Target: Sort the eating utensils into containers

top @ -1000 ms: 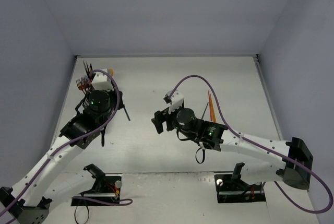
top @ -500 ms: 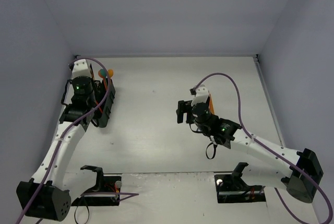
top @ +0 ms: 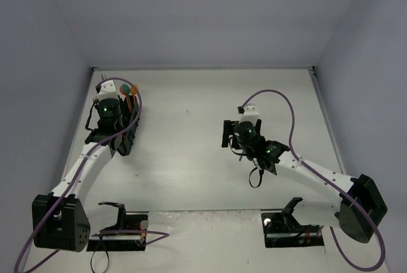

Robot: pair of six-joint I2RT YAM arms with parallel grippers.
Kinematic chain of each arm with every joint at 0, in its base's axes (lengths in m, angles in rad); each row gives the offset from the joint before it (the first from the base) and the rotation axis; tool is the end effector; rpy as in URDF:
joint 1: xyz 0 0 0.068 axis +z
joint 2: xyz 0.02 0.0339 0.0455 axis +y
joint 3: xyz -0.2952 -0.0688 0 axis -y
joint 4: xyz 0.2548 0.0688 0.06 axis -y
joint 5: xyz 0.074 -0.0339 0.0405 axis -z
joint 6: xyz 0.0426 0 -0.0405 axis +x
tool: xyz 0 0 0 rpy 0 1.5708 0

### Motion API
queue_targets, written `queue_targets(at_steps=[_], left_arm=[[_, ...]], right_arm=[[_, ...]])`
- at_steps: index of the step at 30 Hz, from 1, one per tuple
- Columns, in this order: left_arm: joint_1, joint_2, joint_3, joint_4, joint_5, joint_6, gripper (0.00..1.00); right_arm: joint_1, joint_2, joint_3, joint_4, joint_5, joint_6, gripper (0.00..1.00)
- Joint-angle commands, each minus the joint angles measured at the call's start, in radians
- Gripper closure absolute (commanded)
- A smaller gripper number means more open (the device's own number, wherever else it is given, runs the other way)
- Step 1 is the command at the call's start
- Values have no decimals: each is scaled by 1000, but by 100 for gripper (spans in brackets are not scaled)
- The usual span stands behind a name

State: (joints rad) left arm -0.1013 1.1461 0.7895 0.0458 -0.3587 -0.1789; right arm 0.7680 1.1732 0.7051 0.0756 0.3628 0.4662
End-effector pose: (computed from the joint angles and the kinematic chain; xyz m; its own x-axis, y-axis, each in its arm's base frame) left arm 0.2667 -0.0121 0.3149 -0.2571 -0.1414 -0.9560 -0.2882 0.9555 -0.0638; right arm 0.2014 0.1734 0.2807 -0.4317 0.1673 -0.8864 -0.2458 0.9236 0.2941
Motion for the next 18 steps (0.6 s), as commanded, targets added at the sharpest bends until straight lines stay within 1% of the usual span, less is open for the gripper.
queue_targets(at_steps=[1,2,4,6,10,15,18], left_arm=[[8,-42,33,88,7,-32,56],[8,-59,39,67,7,-38,50],[7,-86,58,21,2,-48,43],[6,-121,95,-41,4,-73,38],[6,-167,184,-226,52,-116,34],[6,-213,268,-445,251,-182,30],[6,-252,269,-502,377,-232,27]], right_arm=[[-51,56,12,-16,-11,57,24],[-63,77,15,-36,-12,82,26],[-84,104,17,-61,-11,116,30],[-105,136,19,-73,-12,143,39],[-128,200,33,-142,-2,191,45],[-164,259,25,-149,-46,224,49],[-180,292,27,-150,-66,221,52]])
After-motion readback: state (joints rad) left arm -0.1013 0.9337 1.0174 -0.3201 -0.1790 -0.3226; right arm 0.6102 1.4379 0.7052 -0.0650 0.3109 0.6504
